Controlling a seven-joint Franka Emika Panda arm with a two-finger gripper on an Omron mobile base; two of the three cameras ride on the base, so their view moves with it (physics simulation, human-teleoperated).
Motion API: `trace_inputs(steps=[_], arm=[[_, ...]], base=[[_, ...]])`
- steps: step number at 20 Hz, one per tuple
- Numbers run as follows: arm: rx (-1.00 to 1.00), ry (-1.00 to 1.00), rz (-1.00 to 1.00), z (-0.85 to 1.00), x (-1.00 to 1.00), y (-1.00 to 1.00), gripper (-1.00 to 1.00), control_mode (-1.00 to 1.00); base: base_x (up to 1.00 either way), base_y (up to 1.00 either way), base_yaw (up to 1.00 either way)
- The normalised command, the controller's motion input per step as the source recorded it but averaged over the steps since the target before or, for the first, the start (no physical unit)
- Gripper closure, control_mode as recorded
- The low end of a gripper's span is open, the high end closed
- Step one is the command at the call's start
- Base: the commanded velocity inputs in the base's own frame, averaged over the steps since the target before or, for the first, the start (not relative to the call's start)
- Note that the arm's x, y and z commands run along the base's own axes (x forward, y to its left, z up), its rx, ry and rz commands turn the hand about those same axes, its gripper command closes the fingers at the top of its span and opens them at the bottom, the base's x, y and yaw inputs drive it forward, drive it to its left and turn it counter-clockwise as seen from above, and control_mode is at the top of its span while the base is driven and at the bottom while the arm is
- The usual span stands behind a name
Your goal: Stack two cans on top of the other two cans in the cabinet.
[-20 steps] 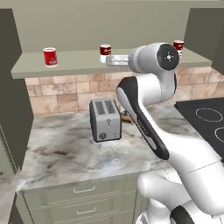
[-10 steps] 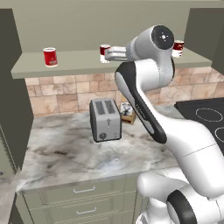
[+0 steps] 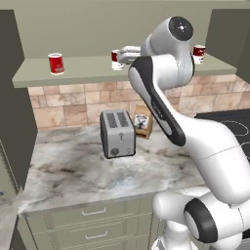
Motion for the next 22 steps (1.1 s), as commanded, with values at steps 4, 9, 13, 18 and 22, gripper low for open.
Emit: trace_inputs(steps=[4,9,13,18,22], arm=[[0.00,0.00,0.05,-0.17,0.29,0.00,-1.00,-1.00],[-0.02,0.00,0.07,-0.18,0.31,0.00,-1.00,-1.00],[-0.04,-0.01,0.08,-0.09,0.32,0.00,-1.00,-1.00],[-0.07,-0.02,0.07,-0.09,0.35,0.00,-1.00,-1.00],[-0.07,-0.02,0.06,-0.06,0.36,0.06,-1.00,-1.00]], base=[[0.00,0.00,0.00],[0.00,0.00,0.00],[0.00,0.00,0.00],[0.00,0.00,0.00],[0.00,0.00,0.00]])
